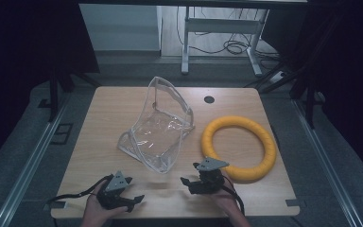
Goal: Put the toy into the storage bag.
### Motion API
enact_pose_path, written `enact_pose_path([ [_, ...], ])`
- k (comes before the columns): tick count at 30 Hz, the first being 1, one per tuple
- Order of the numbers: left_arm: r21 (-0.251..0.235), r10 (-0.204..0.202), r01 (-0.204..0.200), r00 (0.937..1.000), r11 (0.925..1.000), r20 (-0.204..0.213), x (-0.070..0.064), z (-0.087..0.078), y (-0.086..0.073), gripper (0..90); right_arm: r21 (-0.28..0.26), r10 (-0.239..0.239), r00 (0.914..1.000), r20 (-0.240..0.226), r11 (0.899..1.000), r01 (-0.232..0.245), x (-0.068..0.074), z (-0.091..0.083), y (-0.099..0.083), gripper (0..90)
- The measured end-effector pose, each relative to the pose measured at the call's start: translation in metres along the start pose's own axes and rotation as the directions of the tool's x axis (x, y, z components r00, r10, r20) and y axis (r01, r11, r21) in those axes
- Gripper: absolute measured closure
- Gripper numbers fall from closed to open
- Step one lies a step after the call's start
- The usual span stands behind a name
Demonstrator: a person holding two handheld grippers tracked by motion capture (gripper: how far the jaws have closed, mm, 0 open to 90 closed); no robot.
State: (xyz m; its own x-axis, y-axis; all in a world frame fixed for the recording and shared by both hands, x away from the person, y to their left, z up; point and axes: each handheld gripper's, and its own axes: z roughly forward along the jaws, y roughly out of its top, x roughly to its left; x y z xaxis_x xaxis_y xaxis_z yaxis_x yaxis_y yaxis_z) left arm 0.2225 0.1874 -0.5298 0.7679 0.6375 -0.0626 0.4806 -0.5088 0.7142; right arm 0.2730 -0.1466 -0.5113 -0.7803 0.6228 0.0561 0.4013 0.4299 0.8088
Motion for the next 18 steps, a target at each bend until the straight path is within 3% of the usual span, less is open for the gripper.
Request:
enact_pose_path([
  [18,0.005,-0.011,0.011,0.9999,0.9999,0.005,0.000,0.001,0.000,20.1,-0.006,0.002,1.0000,-0.008,1.000,-0.003,-0.016,-0.026,0.007,26.0],
])
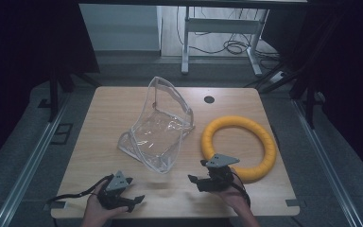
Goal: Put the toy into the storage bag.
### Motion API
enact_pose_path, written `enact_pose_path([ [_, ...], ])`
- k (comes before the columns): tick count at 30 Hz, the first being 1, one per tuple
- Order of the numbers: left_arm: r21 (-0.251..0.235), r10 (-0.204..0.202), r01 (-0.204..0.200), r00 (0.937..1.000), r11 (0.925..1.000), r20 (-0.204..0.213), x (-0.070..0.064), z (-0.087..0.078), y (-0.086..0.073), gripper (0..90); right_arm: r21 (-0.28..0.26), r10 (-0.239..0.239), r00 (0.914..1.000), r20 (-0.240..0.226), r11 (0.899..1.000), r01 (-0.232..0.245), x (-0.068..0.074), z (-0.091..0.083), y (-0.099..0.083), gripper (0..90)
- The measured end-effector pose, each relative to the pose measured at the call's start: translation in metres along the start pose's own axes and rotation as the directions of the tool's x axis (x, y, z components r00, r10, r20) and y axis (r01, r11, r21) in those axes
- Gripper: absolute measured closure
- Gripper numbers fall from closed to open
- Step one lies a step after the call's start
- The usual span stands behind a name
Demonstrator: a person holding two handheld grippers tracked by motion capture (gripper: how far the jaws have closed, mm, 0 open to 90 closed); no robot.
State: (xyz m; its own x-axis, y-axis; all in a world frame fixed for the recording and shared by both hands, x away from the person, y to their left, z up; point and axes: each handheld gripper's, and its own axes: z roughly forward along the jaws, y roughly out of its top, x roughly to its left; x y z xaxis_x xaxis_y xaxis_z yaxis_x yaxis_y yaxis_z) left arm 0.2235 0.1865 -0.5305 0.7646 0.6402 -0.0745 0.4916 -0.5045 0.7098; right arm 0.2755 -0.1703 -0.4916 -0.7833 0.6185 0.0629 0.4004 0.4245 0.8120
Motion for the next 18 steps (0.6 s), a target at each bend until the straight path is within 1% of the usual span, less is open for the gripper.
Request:
enact_pose_path([
  [1,0.000,-0.004,0.004,1.0000,1.0000,-0.002,0.000,0.000,0.000,20.1,-0.005,-0.004,1.0000,-0.006,1.000,0.004,-0.003,-0.004,0.002,26.1],
  [5,-0.002,-0.004,0.004,1.0000,1.0000,-0.007,0.002,-0.002,0.002,20.1,-0.007,-0.016,0.9999,-0.002,1.000,0.016,-0.006,-0.009,0.004,26.4],
  [7,-0.003,-0.010,0.010,0.9999,0.9999,-0.004,0.002,-0.002,0.002,20.1,-0.007,-0.027,0.9996,-0.003,1.000,0.027,-0.010,-0.015,0.007,26.8],
  [9,-0.001,-0.011,0.011,0.9999,0.9999,-0.003,0.002,-0.002,0.002,20.1,0.003,-0.037,0.9993,-0.001,0.999,0.037,-0.012,-0.018,0.010,27.0],
  [11,-0.002,-0.013,0.013,0.9999,0.9999,-0.002,0.002,-0.001,0.002,20.1,0.007,-0.036,0.9993,-0.006,0.999,0.036,-0.013,-0.020,0.011,27.1],
  [12,-0.002,-0.014,0.014,0.9999,0.9999,-0.001,0.002,-0.001,0.002,20.1,0.019,-0.042,0.9991,-0.007,0.999,0.042,-0.016,-0.023,0.013,27.3],
  [18,0.001,-0.014,0.014,0.9999,0.9999,0.000,0.002,0.000,0.002,20.1,0.037,-0.048,0.9988,-0.006,0.998,0.049,-0.023,-0.028,0.019,27.4],
])
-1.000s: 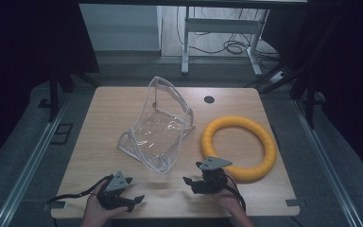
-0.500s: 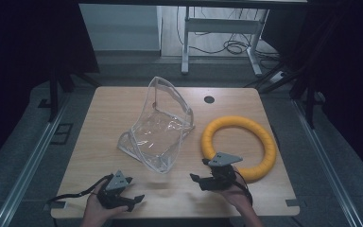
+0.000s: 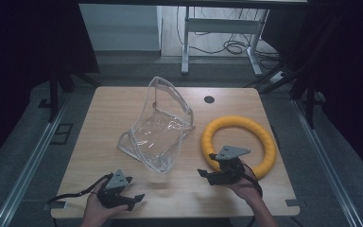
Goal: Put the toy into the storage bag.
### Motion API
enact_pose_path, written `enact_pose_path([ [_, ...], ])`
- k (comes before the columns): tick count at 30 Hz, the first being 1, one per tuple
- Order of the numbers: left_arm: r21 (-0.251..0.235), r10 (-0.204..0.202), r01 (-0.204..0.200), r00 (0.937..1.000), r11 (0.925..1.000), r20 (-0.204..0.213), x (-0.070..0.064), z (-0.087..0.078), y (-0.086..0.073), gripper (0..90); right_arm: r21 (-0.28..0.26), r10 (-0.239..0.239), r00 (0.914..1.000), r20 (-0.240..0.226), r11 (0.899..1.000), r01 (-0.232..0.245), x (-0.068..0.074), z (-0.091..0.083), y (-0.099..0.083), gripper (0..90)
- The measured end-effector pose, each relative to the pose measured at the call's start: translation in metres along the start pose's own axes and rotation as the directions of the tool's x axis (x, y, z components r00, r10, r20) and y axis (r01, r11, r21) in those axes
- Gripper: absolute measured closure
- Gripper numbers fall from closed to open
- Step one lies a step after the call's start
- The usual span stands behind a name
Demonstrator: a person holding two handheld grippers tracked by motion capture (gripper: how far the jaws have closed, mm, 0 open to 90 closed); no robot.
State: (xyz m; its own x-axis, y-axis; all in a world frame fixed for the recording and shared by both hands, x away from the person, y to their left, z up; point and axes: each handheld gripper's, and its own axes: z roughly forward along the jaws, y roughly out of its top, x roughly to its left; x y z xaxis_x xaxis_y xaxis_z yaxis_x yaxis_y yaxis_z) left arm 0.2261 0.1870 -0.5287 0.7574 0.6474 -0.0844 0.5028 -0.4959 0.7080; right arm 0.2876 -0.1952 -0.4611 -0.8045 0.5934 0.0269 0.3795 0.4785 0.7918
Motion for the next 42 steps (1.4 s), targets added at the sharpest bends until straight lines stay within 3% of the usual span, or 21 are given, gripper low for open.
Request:
enact_pose_path([
  [13,0.001,-0.009,0.009,0.9999,1.0000,0.007,0.001,0.002,0.001,20.1,0.105,-0.017,0.9995,0.025,0.994,0.015,-0.023,-0.013,0.006,27.3],
  [18,0.002,-0.010,0.010,0.9999,0.9999,0.007,0.001,0.002,0.001,20.1,0.198,-0.031,0.9991,0.030,0.980,0.024,-0.034,-0.015,0.008,27.0],
  [22,0.003,-0.010,0.010,0.9999,0.9999,0.007,0.001,0.002,0.001,20.1,0.237,-0.033,0.9992,0.023,0.971,0.026,-0.036,-0.014,0.008,26.3],
  [31,0.007,-0.010,0.010,0.9999,0.9999,0.009,0.000,0.002,0.001,20.1,0.354,-0.058,0.9980,0.025,0.934,0.045,-0.046,-0.006,0.004,27.1],
  [32,0.007,-0.010,0.010,0.9999,0.9999,0.009,0.000,0.002,0.001,20.1,0.354,-0.058,0.9980,0.025,0.934,0.045,-0.046,-0.006,0.004,27.1],
  [33,0.011,-0.007,0.007,0.9999,0.9999,0.011,0.000,0.003,0.000,20.1,0.388,-0.067,0.9976,0.019,0.920,0.054,-0.048,-0.002,0.001,27.2],
  [35,0.011,-0.007,0.007,0.9999,0.9999,0.010,0.000,0.003,0.000,20.1,0.424,-0.071,0.9973,0.019,0.904,0.056,-0.049,0.002,-0.002,27.2],
  [39,0.009,-0.006,0.006,0.9999,0.9999,0.009,0.000,0.002,0.000,20.1,0.475,-0.090,0.9959,0.005,0.877,0.077,-0.051,0.007,-0.005,27.2],
  [41,0.009,-0.005,0.005,0.9999,0.9999,0.010,0.000,0.003,0.000,20.1,0.484,-0.089,0.9960,0.002,0.872,0.077,-0.051,0.007,-0.005,27.2],
  [42,0.010,-0.005,0.005,0.9999,0.9999,0.010,0.000,0.003,0.000,20.1,0.506,-0.103,0.9947,-0.002,0.858,0.090,-0.053,0.008,-0.007,27.3],
])
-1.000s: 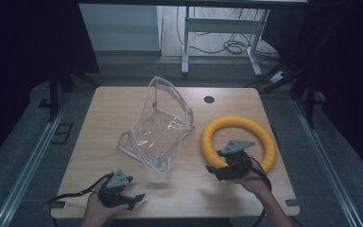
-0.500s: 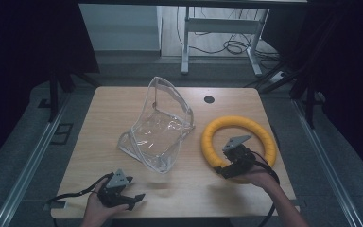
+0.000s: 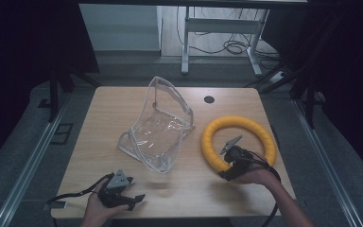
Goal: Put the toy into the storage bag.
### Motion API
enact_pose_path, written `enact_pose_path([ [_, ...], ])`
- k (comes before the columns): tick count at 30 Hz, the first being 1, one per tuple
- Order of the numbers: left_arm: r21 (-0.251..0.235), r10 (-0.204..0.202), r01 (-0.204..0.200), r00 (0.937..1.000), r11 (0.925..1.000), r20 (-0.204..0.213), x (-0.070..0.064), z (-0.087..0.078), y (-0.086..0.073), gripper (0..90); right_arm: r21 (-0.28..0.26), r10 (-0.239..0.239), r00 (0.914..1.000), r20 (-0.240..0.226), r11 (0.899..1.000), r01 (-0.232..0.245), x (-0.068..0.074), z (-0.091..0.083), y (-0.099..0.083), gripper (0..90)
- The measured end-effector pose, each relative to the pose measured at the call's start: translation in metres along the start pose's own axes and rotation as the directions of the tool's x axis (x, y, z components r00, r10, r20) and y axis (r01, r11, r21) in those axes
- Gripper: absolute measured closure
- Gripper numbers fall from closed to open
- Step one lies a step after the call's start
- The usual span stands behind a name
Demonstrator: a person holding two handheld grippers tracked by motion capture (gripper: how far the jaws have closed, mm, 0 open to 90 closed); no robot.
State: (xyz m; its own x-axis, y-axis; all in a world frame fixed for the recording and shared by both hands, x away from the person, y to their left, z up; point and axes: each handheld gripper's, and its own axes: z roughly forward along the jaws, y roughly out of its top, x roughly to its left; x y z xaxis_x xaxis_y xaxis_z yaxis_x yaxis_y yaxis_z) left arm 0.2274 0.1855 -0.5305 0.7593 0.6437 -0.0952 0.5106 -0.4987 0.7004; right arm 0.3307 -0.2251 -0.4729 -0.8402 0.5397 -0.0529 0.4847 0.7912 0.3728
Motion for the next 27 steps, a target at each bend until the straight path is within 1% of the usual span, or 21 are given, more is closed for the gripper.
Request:
enact_pose_path([
  [1,0.000,0.000,0.000,1.0000,1.0000,0.001,0.000,0.000,0.000,20.1,0.014,0.003,1.0000,0.003,1.000,-0.003,0.000,0.001,-0.001,27.5],
  [3,0.000,0.002,-0.002,1.0000,1.0000,0.000,0.000,-0.001,0.000,20.1,0.020,0.003,1.0000,0.007,1.000,-0.003,-0.001,0.001,-0.002,27.9],
  [4,-0.005,0.002,-0.002,1.0000,1.0000,-0.003,0.000,-0.001,0.000,20.1,0.034,0.004,0.9999,0.016,0.999,-0.004,-0.003,0.003,-0.007,28.3],
  [8,-0.013,-0.001,0.001,1.0000,0.9999,-0.003,0.000,-0.002,0.000,20.1,0.049,0.021,0.9997,0.015,0.999,-0.022,-0.008,0.005,-0.015,29.7],
  [11,-0.011,-0.001,0.001,1.0000,0.9999,-0.002,0.000,-0.001,0.000,20.1,0.059,0.018,0.9998,0.013,0.998,-0.018,-0.009,0.006,-0.017,31.1],
  [12,-0.011,-0.002,0.002,1.0000,0.9999,-0.001,0.000,-0.001,0.000,20.1,0.077,0.007,1.0000,0.003,0.997,-0.007,-0.009,0.009,-0.018,32.8],
  [14,-0.011,-0.002,0.002,1.0000,0.9999,-0.001,0.000,-0.001,0.000,20.1,0.082,0.000,1.0000,-0.001,0.997,0.001,-0.009,0.010,-0.018,33.1],
  [15,-0.010,-0.003,0.002,1.0000,0.9999,-0.002,0.000,-0.001,0.000,20.1,0.107,-0.009,0.9998,-0.015,0.994,0.010,-0.009,0.012,-0.017,34.0],
  [19,-0.010,0.000,0.000,1.0000,1.0000,-0.003,0.000,-0.001,0.000,20.1,0.135,-0.029,0.9990,-0.033,0.990,0.033,-0.009,0.017,-0.014,36.2],
  [20,-0.010,0.000,0.000,1.0000,1.0000,-0.003,0.000,-0.001,0.000,20.1,0.135,-0.029,0.9990,-0.033,0.990,0.033,-0.009,0.017,-0.014,36.2],
  [21,-0.016,0.001,-0.001,1.0000,0.9999,-0.006,0.000,-0.002,0.000,20.1,0.155,-0.037,0.9986,-0.036,0.987,0.042,-0.008,0.019,-0.012,37.7],
  [23,-0.030,0.001,-0.002,1.0000,0.9996,-0.006,0.000,-0.003,0.001,20.3,0.164,-0.039,0.9984,-0.040,0.985,0.045,-0.010,0.020,-0.011,39.9],
  [27,-0.033,0.002,-0.002,1.0000,0.9995,-0.008,0.000,-0.004,0.001,20.4,0.189,-0.058,0.9971,-0.049,0.980,0.066,-0.013,0.024,-0.009,43.4],
])
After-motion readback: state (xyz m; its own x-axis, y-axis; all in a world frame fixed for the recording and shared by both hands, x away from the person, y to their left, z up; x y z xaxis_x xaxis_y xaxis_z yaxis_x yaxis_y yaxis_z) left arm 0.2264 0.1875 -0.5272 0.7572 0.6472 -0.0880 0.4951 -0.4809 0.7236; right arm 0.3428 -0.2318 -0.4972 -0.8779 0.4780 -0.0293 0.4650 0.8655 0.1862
